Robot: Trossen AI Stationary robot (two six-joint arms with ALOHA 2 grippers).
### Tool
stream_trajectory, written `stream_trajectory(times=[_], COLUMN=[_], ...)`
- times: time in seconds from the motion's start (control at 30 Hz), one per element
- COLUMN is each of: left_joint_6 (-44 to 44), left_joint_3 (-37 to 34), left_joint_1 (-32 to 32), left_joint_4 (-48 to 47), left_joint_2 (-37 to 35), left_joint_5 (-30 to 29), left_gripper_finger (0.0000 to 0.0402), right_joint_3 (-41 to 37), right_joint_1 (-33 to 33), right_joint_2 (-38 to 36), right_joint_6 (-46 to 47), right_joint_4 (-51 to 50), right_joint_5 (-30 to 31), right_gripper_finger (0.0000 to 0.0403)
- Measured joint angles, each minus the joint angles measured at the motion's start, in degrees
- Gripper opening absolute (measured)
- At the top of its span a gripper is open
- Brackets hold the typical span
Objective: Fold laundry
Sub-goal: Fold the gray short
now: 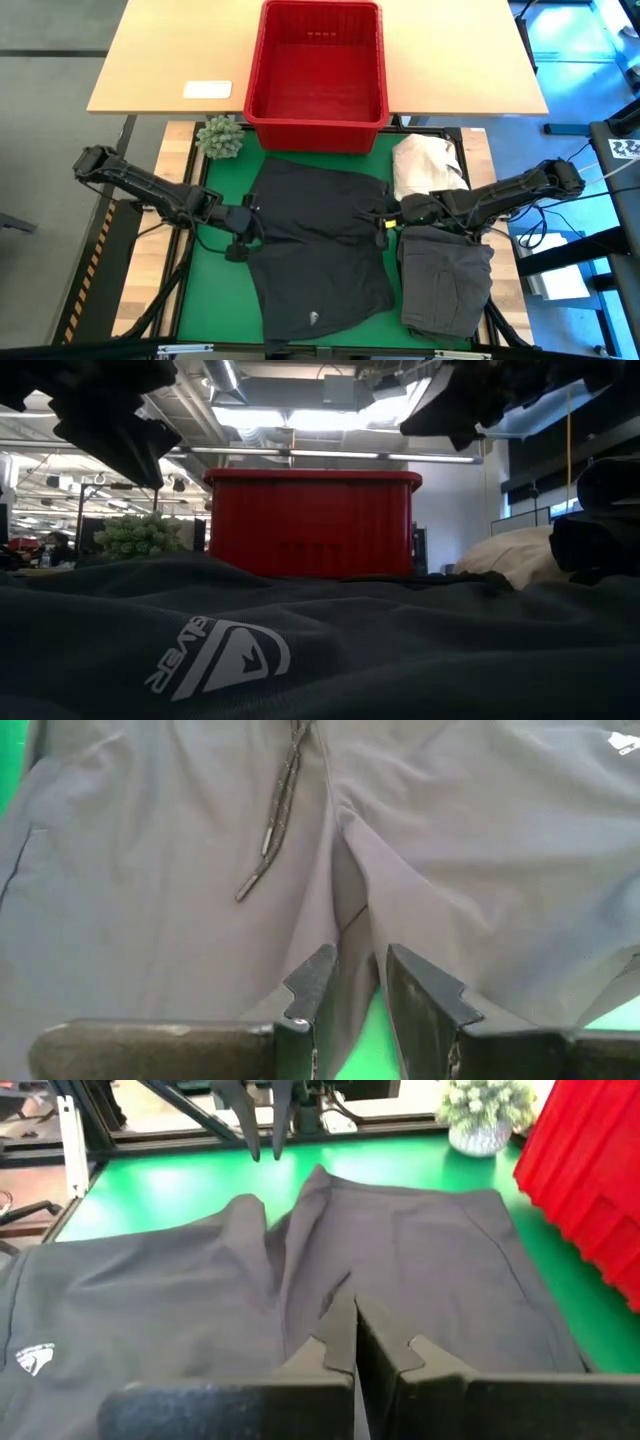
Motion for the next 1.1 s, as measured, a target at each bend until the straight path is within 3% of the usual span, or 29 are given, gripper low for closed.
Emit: stream_trajectory(times=[0.83,1.1], left_joint_6=[0.1,0.1], left_joint_3=[0.1,0.1], left_joint_1=[-0.2,-0.2], left_joint_4=[0.0,0.0], left_joint_2=[0.0,0.0], left_joint_5=[0.0,0.0], left_gripper_finger=[0.0085,0.0085], right_joint_3=[0.0,0.0], right_joint_1=[0.9,0.9], right_joint_2=[0.0,1.7], right_joint_6=[1.8,1.7], right_joint_4=[2.2,1.8], right_joint_5=[2.8,8.7], right_gripper_finger=[0.0,0.0])
